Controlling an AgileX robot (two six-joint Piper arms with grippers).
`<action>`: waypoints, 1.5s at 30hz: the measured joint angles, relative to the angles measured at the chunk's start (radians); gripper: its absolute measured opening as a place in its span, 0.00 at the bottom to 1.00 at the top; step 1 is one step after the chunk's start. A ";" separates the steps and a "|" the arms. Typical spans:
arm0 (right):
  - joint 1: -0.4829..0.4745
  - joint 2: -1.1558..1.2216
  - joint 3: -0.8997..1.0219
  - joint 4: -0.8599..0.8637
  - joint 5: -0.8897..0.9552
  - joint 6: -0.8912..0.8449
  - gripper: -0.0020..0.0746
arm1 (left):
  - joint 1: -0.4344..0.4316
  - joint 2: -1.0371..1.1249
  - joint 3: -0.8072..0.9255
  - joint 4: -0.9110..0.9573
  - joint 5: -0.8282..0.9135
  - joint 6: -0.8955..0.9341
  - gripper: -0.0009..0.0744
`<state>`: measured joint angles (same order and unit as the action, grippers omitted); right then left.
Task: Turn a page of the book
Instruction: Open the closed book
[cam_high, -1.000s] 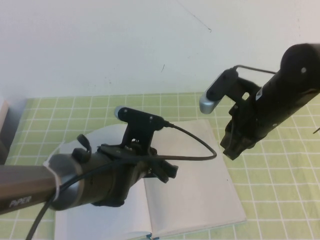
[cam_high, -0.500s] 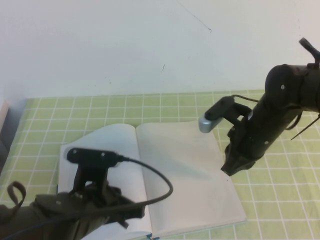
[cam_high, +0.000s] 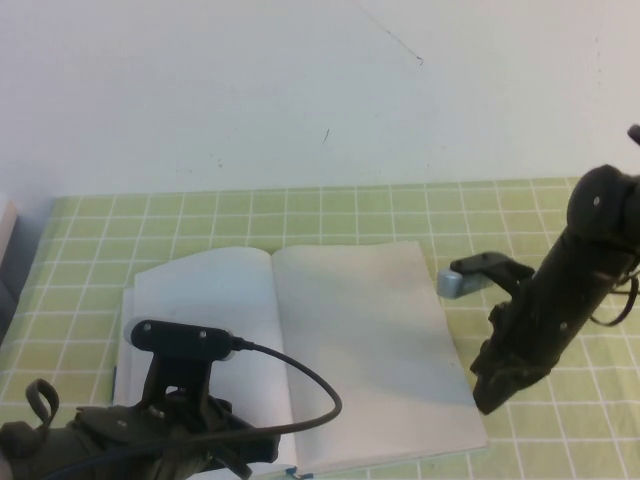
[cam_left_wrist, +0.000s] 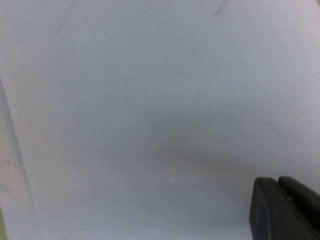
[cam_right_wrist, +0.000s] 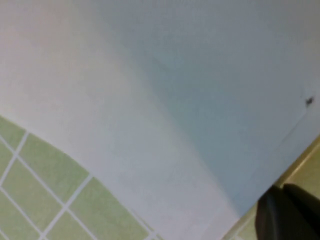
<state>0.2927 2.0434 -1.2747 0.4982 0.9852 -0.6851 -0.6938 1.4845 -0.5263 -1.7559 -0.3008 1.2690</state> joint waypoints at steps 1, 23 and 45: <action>0.000 0.000 0.018 0.022 0.000 -0.017 0.02 | 0.000 0.007 0.000 0.000 -0.002 0.004 0.01; -0.002 -0.263 0.106 0.124 -0.111 -0.113 0.02 | 0.000 -0.035 -0.039 0.000 -0.061 0.068 0.01; -0.002 -0.303 0.248 0.142 -0.139 -0.193 0.02 | 0.000 -0.126 0.188 0.007 0.190 -0.038 0.01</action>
<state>0.2903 1.7404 -1.0265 0.6398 0.8460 -0.8779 -0.6938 1.3587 -0.3388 -1.7490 -0.1111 1.2313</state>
